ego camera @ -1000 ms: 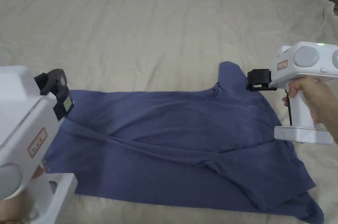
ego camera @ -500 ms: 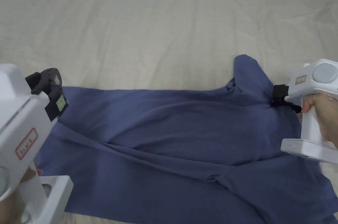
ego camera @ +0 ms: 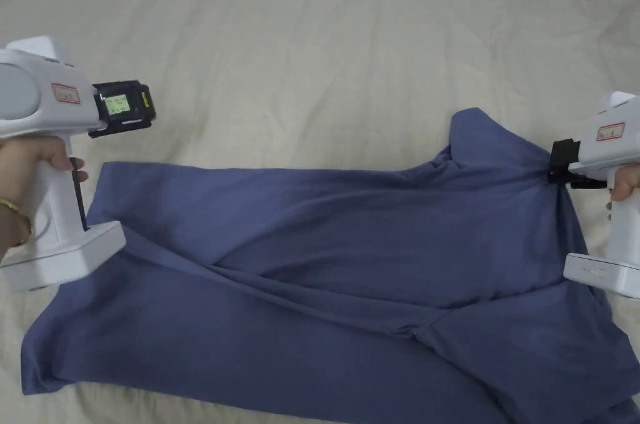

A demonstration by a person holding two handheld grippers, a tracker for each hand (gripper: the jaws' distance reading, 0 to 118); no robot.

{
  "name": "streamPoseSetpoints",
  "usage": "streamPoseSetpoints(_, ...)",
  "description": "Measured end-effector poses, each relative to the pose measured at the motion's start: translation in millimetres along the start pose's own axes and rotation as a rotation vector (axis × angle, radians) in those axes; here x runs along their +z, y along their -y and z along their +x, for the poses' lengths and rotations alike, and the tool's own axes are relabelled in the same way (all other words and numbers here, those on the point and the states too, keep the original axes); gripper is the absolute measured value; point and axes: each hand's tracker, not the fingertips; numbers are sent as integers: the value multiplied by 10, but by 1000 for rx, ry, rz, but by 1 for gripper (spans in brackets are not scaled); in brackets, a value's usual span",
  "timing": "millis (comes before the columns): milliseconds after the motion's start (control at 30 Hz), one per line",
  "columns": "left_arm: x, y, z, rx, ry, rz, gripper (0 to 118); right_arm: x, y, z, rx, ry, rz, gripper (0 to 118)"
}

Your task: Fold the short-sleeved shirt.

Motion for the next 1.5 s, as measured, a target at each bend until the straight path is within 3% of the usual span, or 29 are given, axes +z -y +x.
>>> streamPoseSetpoints(167,-487,45,-64,-148,-152,-233,113,93,8,23,14,-9,10,1)
streamPoseSetpoints(333,-662,143,-55,-130,-144,-246,97,106,16,7,39,-7,10,1)
streamPoseSetpoints(400,-723,163,-40,-123,-137,-251,70,86,14,15,50,-5,9,1)
streamPoseSetpoints(433,-742,170,-29,-126,-134,-260,44,86,16,15,54,-4,9,1)
streamPoseSetpoints(467,-744,190,-18,-126,-120,-258,7,85,18,16,59,-2,7,1)
streamPoseSetpoints(500,-732,208,2,-103,-67,-245,0,84,21,9,65,-2,5,1)
streamPoseSetpoints(600,-695,247,79,-160,-65,-253,0,83,22,15,75,0,2,1)
streamPoseSetpoints(700,-507,186,29,-178,-75,-136,0,172,37,36,74,-3,16,1)
streamPoseSetpoints(800,-127,101,-98,-133,9,-32,0,345,65,98,48,-24,42,1)
streamPoseSetpoints(967,559,147,-294,-178,65,63,0,873,293,125,45,-44,101,1)
streamPoseSetpoints(1267,1255,795,-620,-235,101,40,0,1468,1037,509,-26,-98,144,1)
streamPoseSetpoints(1500,1173,1468,-863,-195,74,-74,0,1240,1831,802,-48,-80,42,1)
